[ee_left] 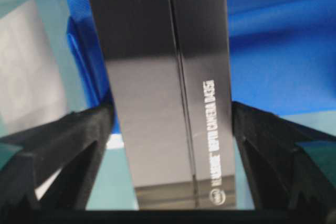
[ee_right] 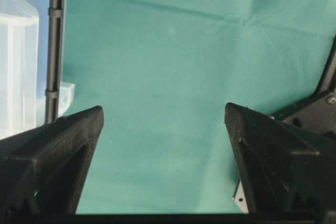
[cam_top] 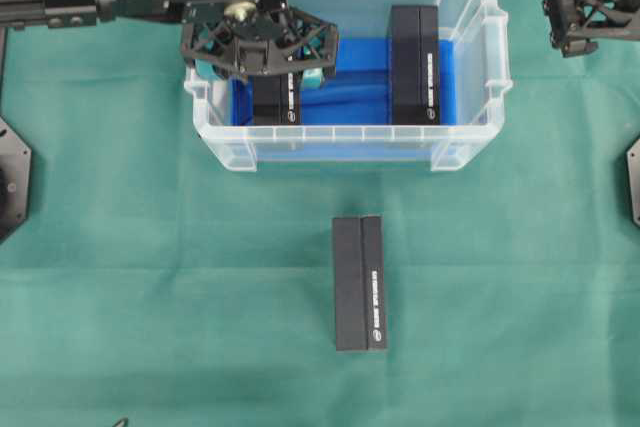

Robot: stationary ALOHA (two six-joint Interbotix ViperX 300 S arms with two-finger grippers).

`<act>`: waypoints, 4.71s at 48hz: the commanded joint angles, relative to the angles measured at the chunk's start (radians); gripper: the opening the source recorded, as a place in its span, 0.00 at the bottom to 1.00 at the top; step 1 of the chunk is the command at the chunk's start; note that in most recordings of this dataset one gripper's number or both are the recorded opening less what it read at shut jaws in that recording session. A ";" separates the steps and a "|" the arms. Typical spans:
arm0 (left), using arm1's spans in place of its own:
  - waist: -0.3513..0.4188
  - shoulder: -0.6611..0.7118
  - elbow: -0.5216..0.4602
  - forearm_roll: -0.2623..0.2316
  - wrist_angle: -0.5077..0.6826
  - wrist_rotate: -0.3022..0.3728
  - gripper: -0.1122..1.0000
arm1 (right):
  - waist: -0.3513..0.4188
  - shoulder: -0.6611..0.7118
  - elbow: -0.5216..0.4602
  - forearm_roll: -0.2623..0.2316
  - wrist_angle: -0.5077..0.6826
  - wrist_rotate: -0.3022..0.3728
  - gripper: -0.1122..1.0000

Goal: Take out the box from the case.
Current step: 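Lower the open left gripper around the left box and close it, then lift the left box up out of the case with the left gripper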

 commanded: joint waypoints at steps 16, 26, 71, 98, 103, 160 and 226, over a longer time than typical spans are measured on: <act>0.003 -0.008 0.028 0.005 -0.023 0.000 0.95 | 0.009 -0.011 -0.009 0.000 -0.017 0.000 0.91; 0.003 -0.008 0.026 0.003 -0.026 0.000 0.95 | 0.017 -0.011 -0.009 0.000 -0.017 0.002 0.92; -0.015 -0.034 -0.028 -0.017 0.011 0.003 0.65 | 0.038 -0.011 -0.015 0.003 -0.014 0.005 0.91; -0.017 -0.067 -0.202 -0.017 0.213 0.020 0.65 | 0.038 -0.021 -0.015 0.003 -0.014 0.006 0.91; -0.015 -0.081 -0.241 -0.017 0.256 0.018 0.65 | 0.038 -0.025 -0.015 0.003 -0.015 0.006 0.91; -0.020 -0.117 -0.538 -0.006 0.543 0.015 0.65 | 0.040 -0.026 -0.017 0.003 -0.017 0.008 0.91; -0.025 -0.123 -0.525 -0.005 0.543 0.012 0.65 | 0.040 -0.041 -0.014 0.003 -0.017 0.008 0.91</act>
